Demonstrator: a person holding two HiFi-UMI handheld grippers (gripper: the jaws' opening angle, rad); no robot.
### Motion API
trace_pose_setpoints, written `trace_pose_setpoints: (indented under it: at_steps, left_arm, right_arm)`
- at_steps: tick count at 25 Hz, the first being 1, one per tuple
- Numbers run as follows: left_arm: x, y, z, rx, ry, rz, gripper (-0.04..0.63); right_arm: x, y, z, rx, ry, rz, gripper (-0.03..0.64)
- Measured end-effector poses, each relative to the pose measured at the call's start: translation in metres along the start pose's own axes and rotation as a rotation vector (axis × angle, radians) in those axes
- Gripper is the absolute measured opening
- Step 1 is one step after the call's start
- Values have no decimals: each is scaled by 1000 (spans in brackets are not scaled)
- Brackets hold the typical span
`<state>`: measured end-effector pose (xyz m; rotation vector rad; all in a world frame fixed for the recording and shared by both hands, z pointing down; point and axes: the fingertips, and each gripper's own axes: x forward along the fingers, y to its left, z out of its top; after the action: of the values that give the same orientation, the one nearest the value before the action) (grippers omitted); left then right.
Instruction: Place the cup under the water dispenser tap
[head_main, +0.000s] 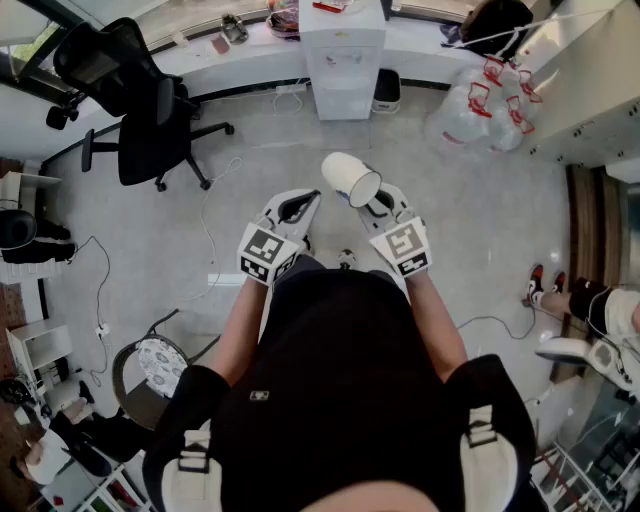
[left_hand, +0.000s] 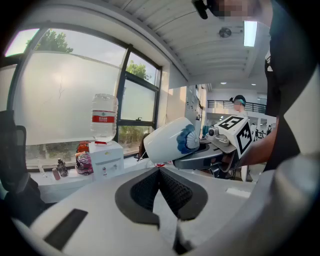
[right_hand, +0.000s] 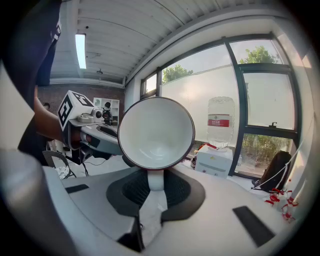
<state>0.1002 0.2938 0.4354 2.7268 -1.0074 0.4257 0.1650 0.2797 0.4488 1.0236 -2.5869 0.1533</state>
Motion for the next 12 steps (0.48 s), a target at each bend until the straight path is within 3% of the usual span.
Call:
trace_pose_setpoints:
  at_steps: [12]
  left_arm:
    - [13, 21, 9, 0, 13, -4, -5]
  right_arm:
    - [15, -20, 4, -16, -15, -5, 40]
